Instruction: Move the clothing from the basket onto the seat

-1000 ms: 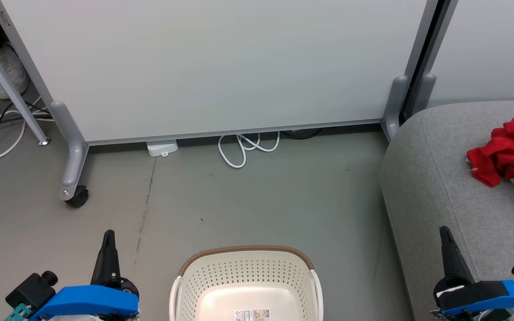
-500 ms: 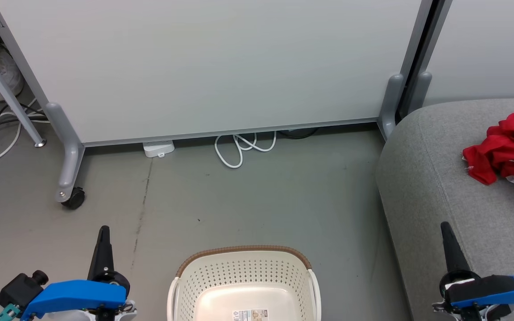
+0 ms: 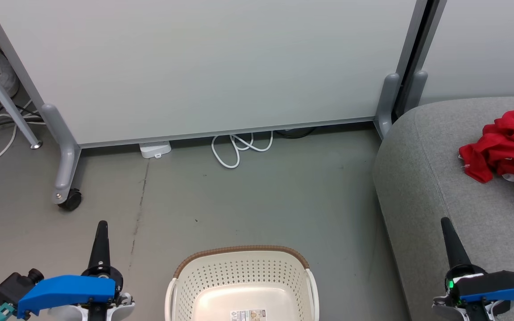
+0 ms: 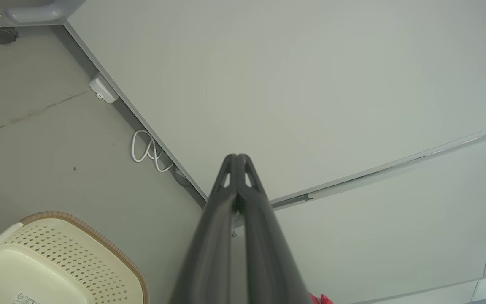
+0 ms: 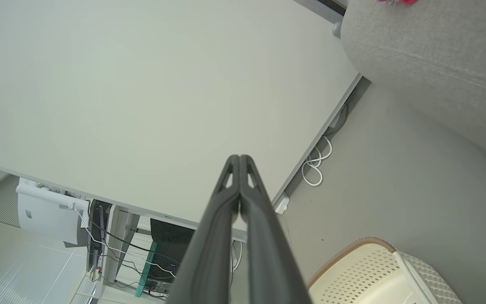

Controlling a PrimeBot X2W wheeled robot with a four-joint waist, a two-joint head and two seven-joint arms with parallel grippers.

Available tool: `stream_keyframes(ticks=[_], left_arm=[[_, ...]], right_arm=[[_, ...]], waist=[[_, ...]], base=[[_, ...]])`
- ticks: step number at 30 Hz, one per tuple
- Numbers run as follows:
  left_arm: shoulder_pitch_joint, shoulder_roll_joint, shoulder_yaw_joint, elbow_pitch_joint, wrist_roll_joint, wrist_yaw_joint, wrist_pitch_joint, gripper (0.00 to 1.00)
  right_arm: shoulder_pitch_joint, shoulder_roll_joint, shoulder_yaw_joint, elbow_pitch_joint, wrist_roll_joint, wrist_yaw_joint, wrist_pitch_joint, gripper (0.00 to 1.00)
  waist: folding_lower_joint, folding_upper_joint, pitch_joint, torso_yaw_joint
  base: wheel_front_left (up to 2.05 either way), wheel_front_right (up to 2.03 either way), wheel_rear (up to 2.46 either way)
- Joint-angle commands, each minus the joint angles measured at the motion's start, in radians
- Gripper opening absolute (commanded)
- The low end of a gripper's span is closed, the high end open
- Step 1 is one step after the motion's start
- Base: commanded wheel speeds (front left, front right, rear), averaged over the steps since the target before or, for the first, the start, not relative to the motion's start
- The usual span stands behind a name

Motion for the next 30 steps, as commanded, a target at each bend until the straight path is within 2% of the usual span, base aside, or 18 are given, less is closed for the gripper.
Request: stream_keyframes(ticks=[1,30], left_arm=[[-0.021,0.002,0.009,-0.01,-0.02,-0.007,0.005,0.0],[-0.042,0.001,0.04,-0.016,-0.282,-0.01,0.074,0.0]], right_arm=[[-0.023,-0.004,-0.002,-0.011,0.023,0.001,0.005,0.0],[-0.04,-0.005,-0.013,-0.014,0.281,0.001,0.073,0.0]], waist=[[-0.0001,0.0,0.0,-0.001],[-0.0001,0.0,0.001,-0.021]], base=[[0.0,0.0,0.0],[0.0,0.0,0.0]])
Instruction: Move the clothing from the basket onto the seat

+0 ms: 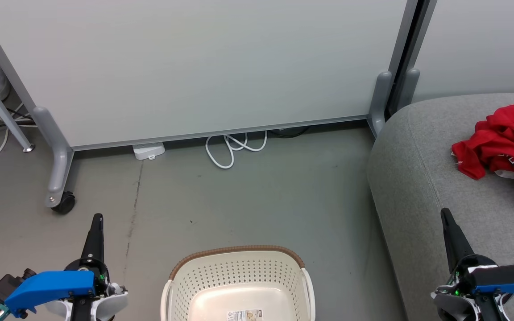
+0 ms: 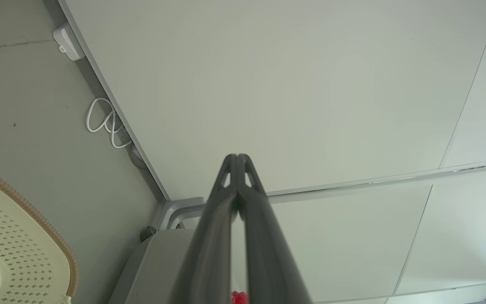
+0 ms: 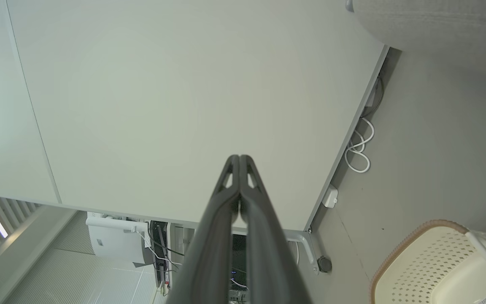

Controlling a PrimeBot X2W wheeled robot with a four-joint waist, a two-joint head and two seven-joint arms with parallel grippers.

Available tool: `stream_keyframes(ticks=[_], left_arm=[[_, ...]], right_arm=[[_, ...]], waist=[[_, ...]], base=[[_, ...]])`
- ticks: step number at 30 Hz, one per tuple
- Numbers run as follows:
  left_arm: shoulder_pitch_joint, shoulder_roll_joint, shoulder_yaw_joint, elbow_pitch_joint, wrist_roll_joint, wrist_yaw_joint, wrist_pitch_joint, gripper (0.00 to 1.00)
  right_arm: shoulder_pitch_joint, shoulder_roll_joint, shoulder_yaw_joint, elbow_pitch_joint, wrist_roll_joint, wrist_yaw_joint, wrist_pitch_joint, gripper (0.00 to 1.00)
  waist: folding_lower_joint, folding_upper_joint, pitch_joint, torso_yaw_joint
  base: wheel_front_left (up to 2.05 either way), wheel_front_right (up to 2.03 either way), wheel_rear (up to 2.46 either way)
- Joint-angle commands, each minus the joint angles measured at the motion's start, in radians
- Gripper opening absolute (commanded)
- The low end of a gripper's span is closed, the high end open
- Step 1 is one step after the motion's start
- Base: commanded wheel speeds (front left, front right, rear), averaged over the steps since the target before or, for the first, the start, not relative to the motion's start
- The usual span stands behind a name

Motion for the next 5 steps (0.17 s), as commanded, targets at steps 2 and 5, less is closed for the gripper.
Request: stream_keyframes(ticks=[2,5], left_arm=[[-0.02,0.001,0.009,-0.008,-0.026,-0.01,0.009,0.0],[-0.022,0.001,0.012,-0.008,-0.049,-0.01,0.016,0.0]], right_arm=[[-0.015,-0.005,-0.004,-0.006,0.028,0.001,0.008,0.0],[-0.018,-0.005,-0.005,-0.006,0.05,0.001,0.015,0.0]], waist=[[0.0,0.0,0.0,-0.001],[0.0,0.0,0.0,-0.004]], base=[[0.0,0.0,0.0],[0.0,0.0,0.0]])
